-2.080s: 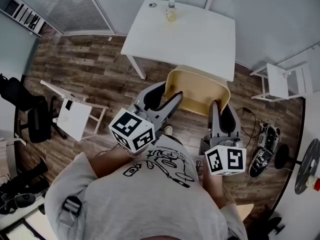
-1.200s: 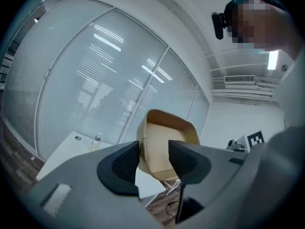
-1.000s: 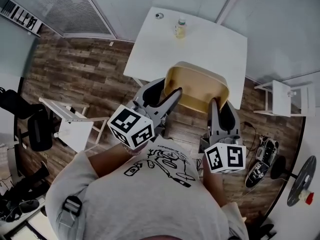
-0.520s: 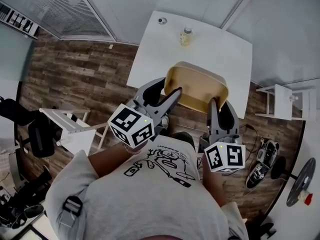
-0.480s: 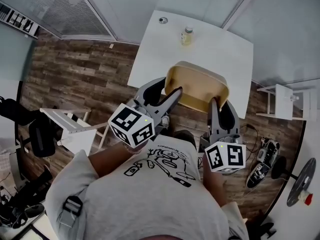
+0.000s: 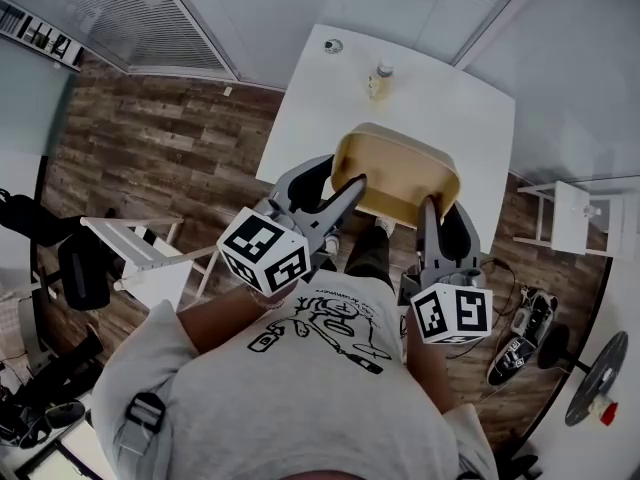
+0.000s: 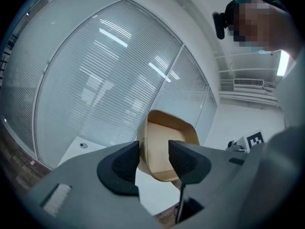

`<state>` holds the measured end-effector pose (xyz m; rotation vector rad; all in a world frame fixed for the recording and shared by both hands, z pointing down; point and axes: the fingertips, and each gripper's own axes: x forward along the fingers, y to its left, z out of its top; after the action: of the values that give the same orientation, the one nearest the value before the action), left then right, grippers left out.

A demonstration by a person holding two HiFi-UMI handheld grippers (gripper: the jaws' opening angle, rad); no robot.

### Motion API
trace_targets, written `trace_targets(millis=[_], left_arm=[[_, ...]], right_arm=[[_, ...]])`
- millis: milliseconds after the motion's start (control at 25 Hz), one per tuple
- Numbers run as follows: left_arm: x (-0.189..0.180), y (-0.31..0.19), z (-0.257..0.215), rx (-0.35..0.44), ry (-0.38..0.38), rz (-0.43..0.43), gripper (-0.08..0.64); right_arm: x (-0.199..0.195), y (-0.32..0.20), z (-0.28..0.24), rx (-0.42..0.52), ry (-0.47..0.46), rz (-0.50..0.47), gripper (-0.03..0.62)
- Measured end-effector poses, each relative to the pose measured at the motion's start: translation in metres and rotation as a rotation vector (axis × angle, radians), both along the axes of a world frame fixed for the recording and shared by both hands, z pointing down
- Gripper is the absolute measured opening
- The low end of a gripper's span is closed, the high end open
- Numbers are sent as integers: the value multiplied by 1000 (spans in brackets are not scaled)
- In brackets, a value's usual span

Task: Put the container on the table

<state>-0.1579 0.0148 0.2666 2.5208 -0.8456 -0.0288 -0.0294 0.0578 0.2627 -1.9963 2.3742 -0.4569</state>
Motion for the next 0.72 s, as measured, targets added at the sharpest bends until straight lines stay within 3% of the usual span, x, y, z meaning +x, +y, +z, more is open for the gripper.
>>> trace_targets(millis=[240, 720], left_arm=[[30, -27, -1, 7, -3, -26, 178], [149, -94, 0, 1, -14, -58, 178]], right_arm=[[30, -29, -2, 2, -3, -18, 98], [150, -101, 1, -5, -5, -54, 98]])
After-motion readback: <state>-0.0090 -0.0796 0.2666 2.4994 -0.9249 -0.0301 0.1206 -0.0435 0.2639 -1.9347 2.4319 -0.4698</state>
